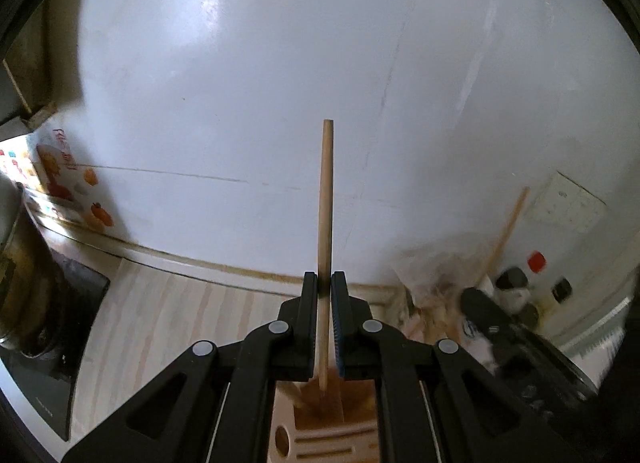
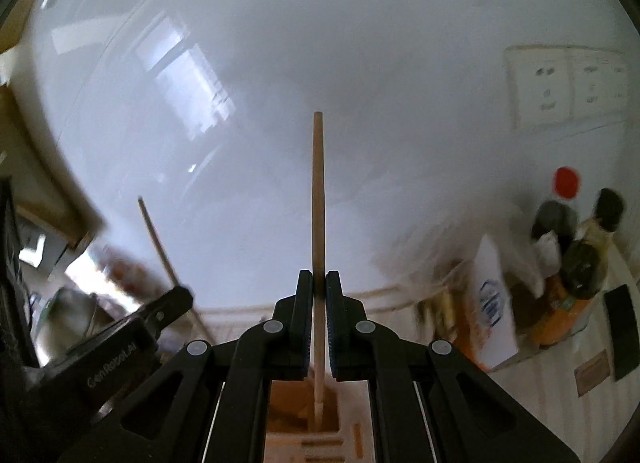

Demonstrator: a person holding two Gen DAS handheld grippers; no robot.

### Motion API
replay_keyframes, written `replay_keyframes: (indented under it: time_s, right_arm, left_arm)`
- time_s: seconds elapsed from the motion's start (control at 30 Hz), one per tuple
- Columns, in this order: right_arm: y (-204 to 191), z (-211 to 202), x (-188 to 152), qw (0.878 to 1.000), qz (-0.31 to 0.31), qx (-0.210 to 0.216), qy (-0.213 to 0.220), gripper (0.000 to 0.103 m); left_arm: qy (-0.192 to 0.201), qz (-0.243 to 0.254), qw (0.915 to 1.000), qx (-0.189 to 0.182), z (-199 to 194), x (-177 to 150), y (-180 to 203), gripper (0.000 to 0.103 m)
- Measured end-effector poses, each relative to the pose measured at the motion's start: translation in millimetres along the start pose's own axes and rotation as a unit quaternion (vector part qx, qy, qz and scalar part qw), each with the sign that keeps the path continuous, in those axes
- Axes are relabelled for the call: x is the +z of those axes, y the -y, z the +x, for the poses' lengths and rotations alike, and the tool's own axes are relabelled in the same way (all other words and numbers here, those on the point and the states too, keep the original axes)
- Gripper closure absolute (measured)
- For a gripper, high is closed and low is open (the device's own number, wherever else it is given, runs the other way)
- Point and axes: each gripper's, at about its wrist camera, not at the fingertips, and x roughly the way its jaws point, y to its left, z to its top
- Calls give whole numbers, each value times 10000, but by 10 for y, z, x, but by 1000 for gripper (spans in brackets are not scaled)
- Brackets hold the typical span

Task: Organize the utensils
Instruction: 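Lower the chopsticks into the holder and open both tools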

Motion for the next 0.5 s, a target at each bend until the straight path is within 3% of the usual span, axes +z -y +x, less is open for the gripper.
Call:
replay_keyframes:
  time_s: [0.17,0.23,0.3,0.43,0.47,0.5]
  right_arm:
    - [-18,-70,-56,9994,-98,69,-312,94]
    - [23,-166,-69,9995,-57,103,-306,82]
    - [56,-273,-74,9996,-7,95,-257,73]
    - [80,-515,-100,9999,35,37,-162,64]
    - [96,-570,-103,9999,49,3,-149,63]
    - [112,-636,-136,9998,82,-36,-157,59]
  left_arm:
    - [-67,235,9997,66,-269,-31,-6,90]
    - [-21,255,9994,223,-415,-54,-66,71]
    - [20,141,9995,286,-538,-85,-160,34]
    - [24,50,9988,485,-703,-208,-298,30]
    - [4,24,9986,532,-740,-256,-339,27]
    - [-1,-18,9985,548,-774,-310,-383,16]
